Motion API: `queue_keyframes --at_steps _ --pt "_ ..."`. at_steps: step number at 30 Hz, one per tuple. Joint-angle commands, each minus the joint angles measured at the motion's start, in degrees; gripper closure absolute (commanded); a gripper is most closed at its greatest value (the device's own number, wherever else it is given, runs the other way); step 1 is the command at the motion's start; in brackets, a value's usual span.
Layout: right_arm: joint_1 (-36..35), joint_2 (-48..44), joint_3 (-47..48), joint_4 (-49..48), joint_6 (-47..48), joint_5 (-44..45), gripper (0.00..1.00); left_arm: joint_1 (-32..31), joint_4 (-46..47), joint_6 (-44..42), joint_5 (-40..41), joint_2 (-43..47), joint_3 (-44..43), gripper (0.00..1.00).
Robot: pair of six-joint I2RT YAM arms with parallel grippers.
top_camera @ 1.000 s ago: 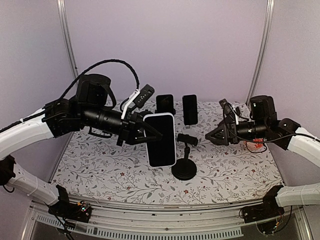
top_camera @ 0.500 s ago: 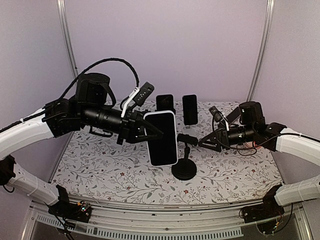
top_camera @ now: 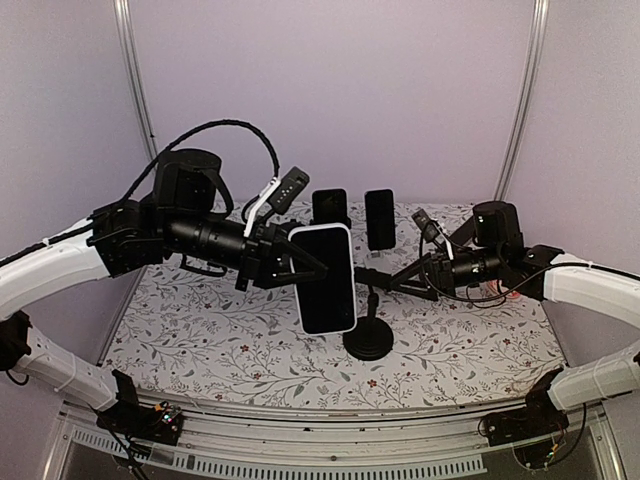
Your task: Place the phone on the phone stand
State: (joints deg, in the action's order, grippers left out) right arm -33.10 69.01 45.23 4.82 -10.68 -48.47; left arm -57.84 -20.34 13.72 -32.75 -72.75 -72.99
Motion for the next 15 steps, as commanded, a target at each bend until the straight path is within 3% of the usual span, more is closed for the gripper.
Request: queue_keyframes --at_steps 1,15 --pt "-0.1 1.9 -0.1 -3.9 -0.3 -2.0 0.49 0.5 4.4 0.4 -1.3 1.0 -0.3 1.00" --pt "-0.1 5.0 1.4 -3.6 0.5 -2.6 0.52 0.6 2.2 -1.8 -1.6 -0.4 -2.2 1.00"
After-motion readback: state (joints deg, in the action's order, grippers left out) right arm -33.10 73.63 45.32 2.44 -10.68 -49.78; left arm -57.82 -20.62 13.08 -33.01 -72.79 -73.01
